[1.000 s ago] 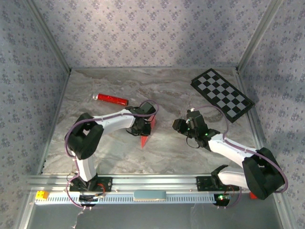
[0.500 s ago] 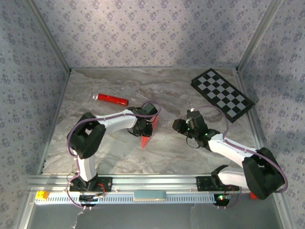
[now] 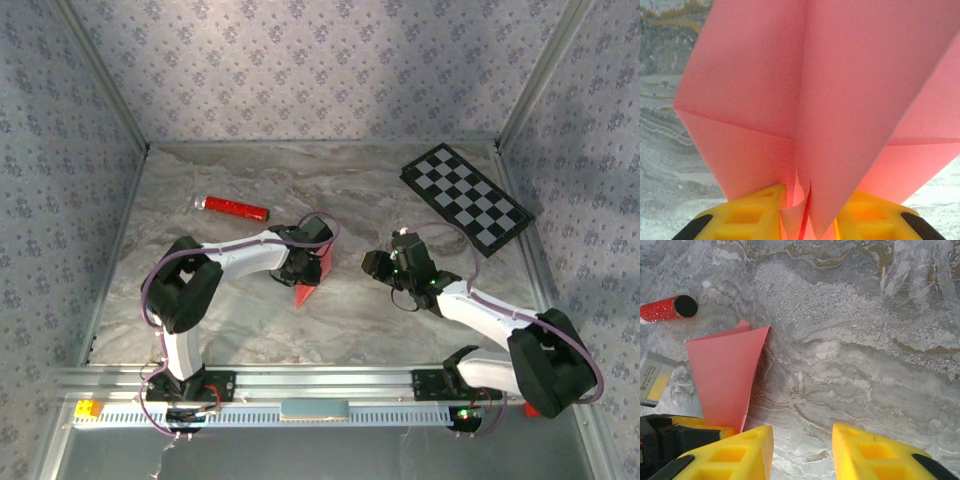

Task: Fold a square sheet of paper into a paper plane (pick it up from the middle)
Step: Move a paper plane to the center of the table.

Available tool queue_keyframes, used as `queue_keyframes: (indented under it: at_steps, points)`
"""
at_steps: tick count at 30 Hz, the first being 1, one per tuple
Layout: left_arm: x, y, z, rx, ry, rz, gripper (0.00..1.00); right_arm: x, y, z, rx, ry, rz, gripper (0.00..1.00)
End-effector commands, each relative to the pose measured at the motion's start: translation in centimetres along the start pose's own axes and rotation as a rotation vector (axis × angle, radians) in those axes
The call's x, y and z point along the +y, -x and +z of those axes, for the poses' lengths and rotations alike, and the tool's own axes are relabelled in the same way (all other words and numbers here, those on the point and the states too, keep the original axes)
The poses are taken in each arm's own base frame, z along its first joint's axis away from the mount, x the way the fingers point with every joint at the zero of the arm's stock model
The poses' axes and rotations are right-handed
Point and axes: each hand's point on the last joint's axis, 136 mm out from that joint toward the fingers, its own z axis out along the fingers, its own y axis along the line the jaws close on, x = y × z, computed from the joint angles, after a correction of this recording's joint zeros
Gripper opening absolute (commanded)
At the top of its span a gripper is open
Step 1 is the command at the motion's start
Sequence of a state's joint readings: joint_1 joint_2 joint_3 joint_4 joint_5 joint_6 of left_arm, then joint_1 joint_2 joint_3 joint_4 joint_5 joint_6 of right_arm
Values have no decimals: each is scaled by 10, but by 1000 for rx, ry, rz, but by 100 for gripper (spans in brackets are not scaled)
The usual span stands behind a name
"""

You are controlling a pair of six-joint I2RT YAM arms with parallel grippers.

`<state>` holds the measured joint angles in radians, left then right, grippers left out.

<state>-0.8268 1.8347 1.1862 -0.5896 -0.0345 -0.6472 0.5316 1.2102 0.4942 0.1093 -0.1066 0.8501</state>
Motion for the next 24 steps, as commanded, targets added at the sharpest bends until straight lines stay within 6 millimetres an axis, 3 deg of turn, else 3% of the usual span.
queue_keyframes:
  at_steps: [1,13,24]
  points:
    - [-1,5,-4,-50,-4,13,25,-1,-1,2,11,0,18,37]
    - [1,5,6,-67,10,22,26,0,-1,3,14,0,20,37]
    - [23,-3,25,-74,135,-46,28,-2,0,2,15,0,19,37]
